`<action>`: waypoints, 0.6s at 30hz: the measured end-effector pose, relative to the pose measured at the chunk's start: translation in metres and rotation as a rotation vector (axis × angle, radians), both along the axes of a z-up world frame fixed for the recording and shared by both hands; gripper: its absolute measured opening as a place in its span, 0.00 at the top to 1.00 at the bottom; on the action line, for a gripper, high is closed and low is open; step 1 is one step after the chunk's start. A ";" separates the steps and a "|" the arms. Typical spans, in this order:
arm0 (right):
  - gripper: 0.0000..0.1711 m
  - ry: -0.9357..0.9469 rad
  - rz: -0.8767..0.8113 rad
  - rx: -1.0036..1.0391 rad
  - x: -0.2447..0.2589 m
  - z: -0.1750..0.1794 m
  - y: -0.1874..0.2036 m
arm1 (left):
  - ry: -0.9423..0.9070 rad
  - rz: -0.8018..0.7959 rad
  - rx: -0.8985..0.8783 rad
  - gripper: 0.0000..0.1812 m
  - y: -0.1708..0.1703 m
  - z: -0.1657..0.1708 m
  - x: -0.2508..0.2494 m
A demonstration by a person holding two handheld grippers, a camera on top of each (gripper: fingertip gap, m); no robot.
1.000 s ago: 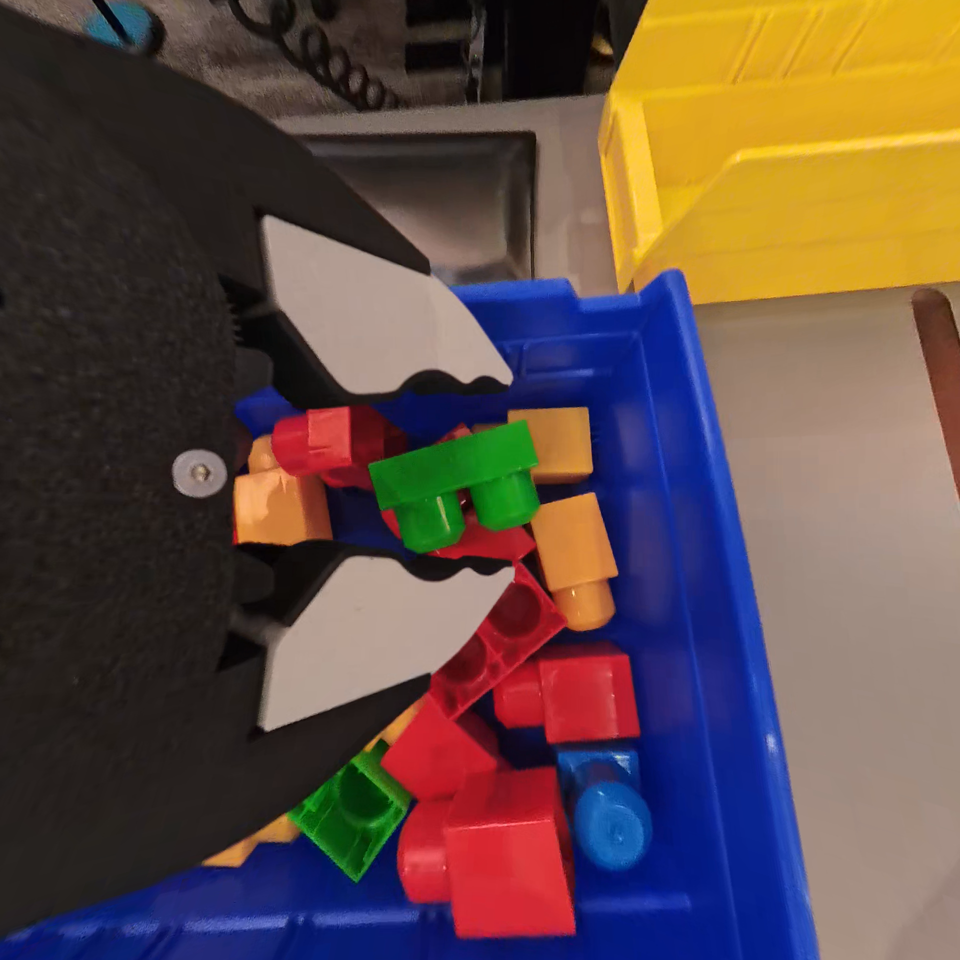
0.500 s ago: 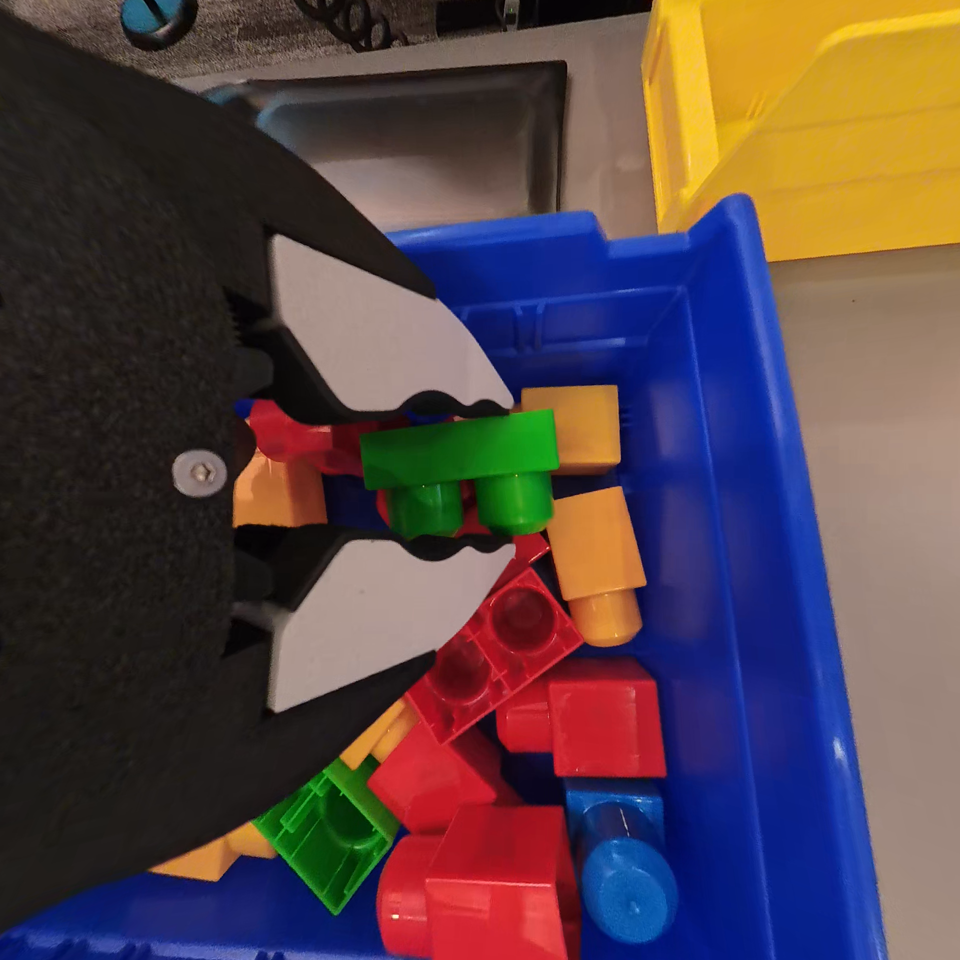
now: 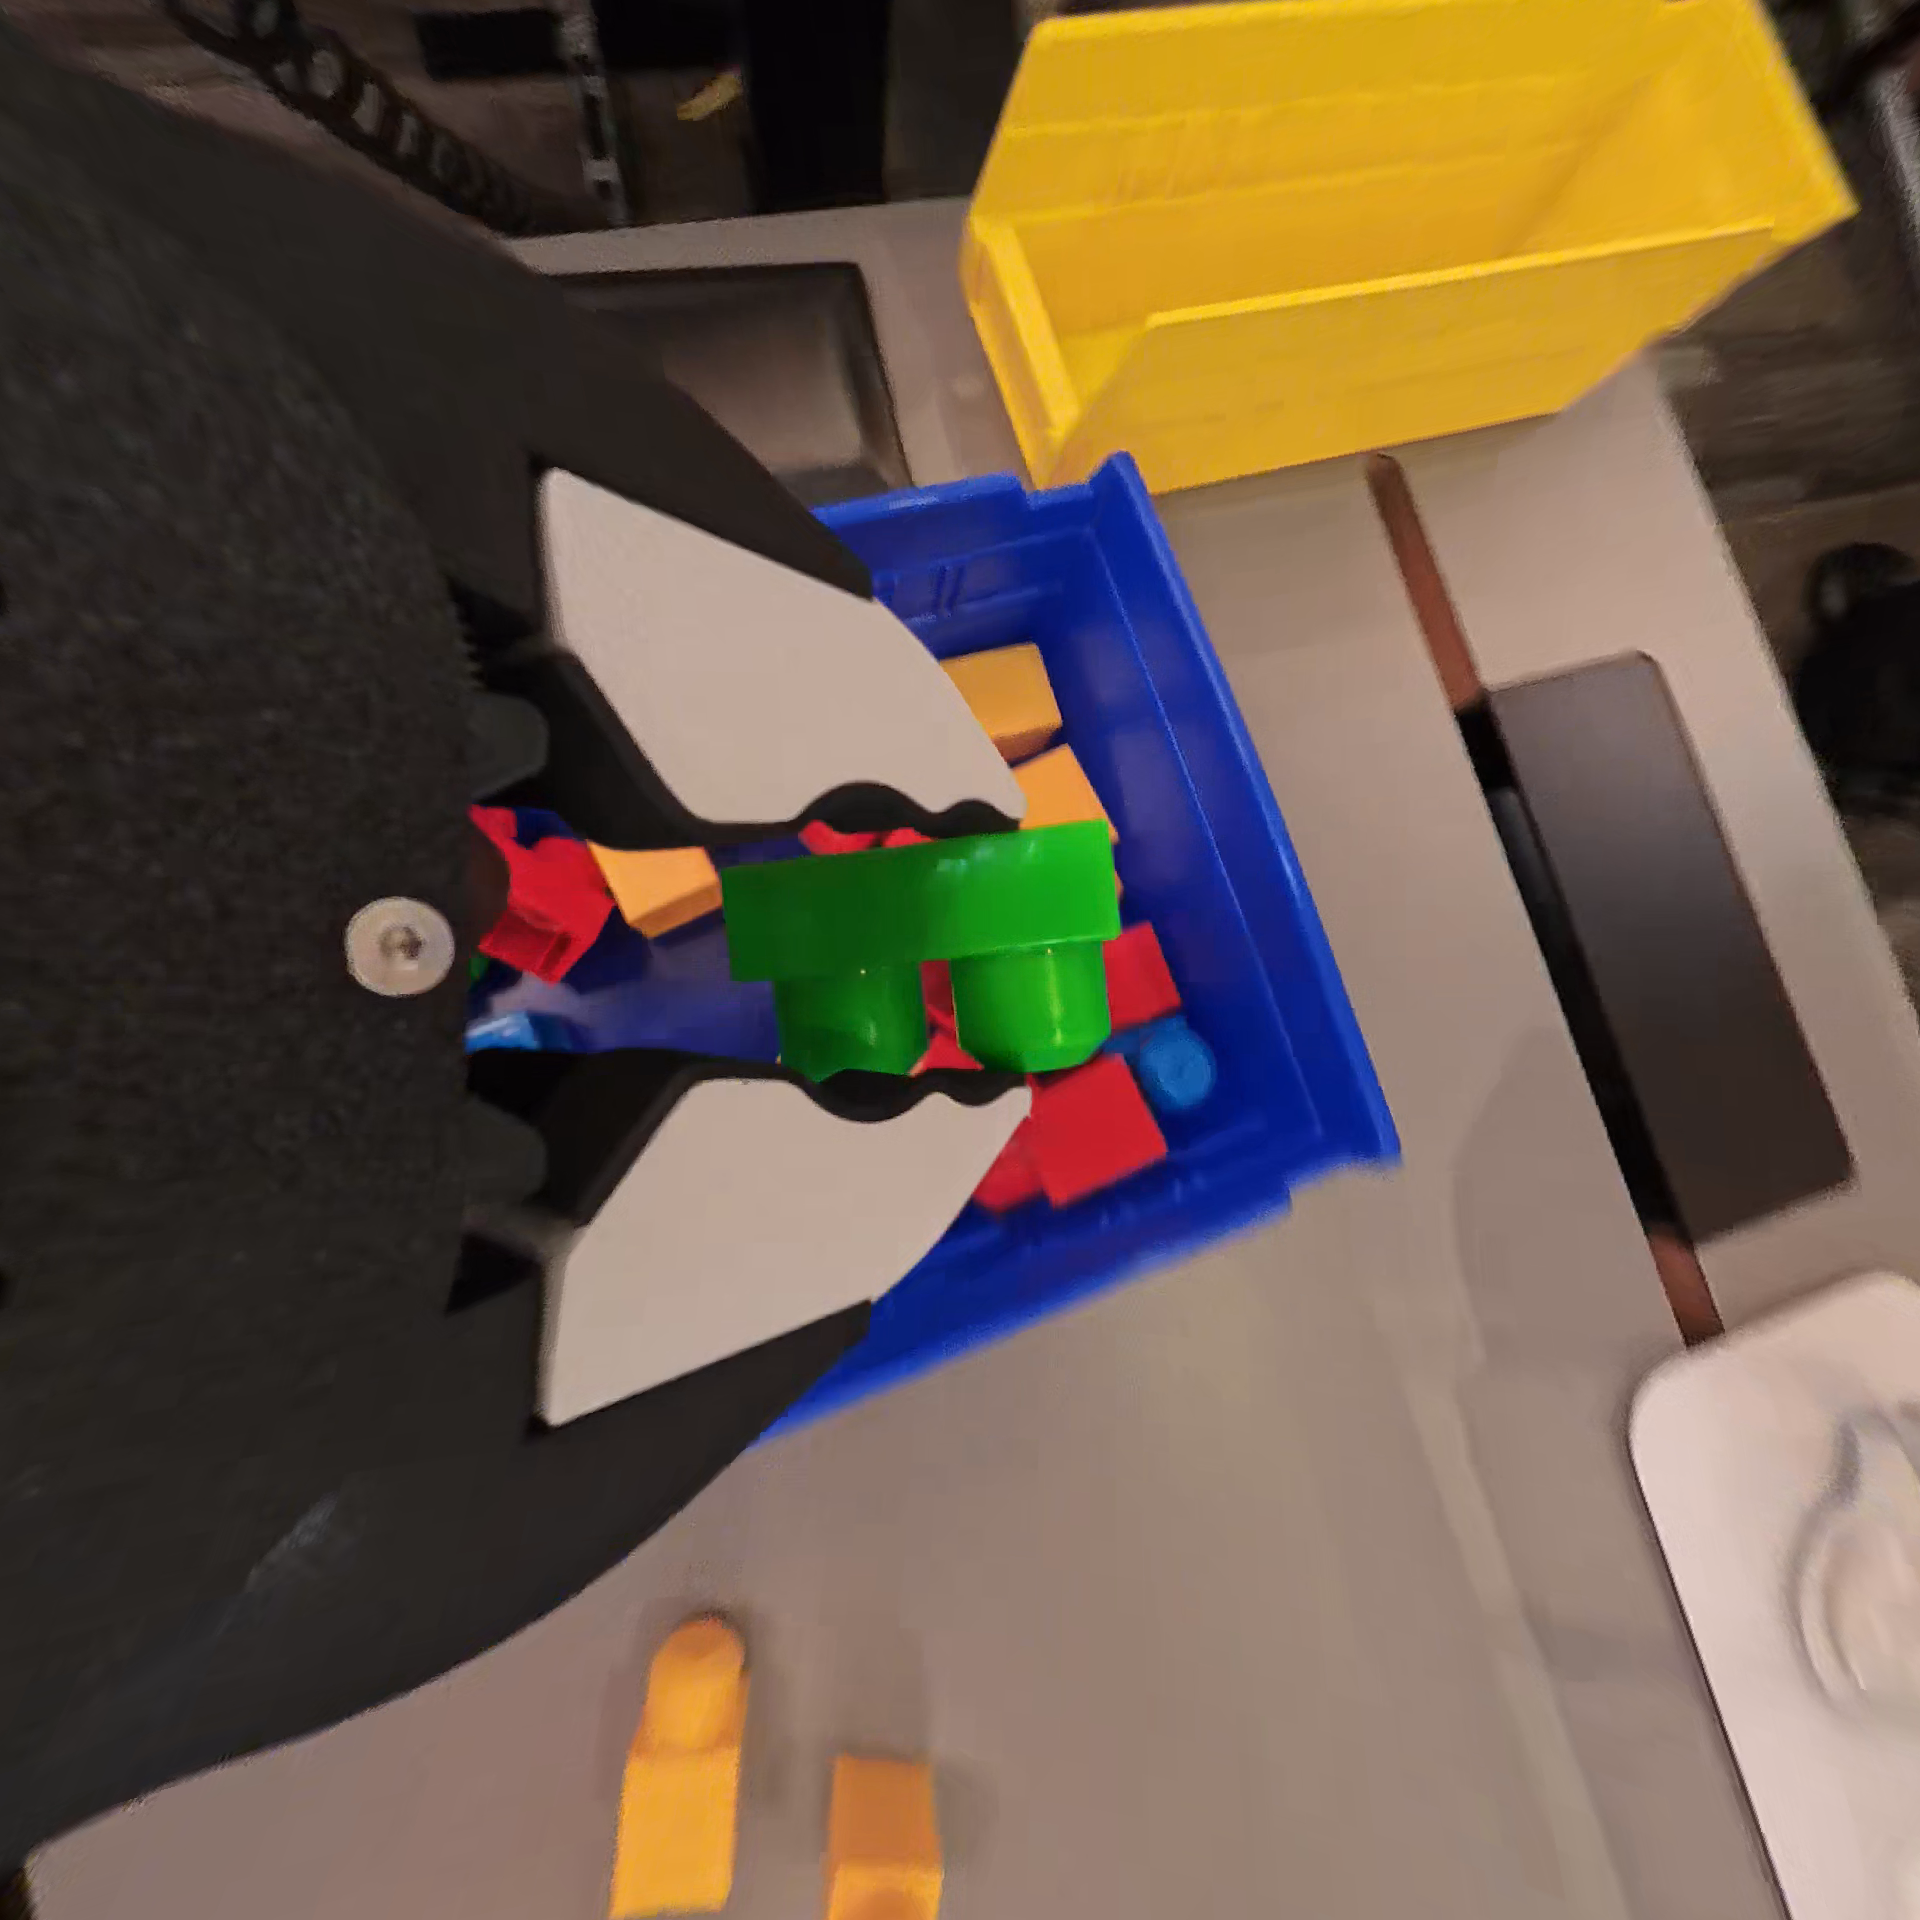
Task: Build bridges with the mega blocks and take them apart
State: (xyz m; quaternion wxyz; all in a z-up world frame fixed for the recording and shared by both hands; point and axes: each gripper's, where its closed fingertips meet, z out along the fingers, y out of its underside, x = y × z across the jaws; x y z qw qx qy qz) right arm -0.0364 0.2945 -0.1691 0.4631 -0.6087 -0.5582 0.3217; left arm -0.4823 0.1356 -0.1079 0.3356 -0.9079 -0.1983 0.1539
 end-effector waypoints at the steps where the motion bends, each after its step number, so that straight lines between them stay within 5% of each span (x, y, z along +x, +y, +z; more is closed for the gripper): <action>1: 0.70 0.002 0.001 0.002 0.000 0.000 0.000 | 0.021 -0.037 0.013 0.77 0.002 0.007 0.015; 8: 0.70 0.004 0.005 0.012 -0.001 0.003 -0.003 | 0.124 -0.213 0.062 0.77 0.001 0.020 0.121; 18: 0.70 0.014 -0.001 0.018 0.003 0.010 -0.003 | -0.064 -0.386 0.068 0.77 0.007 -0.064 0.262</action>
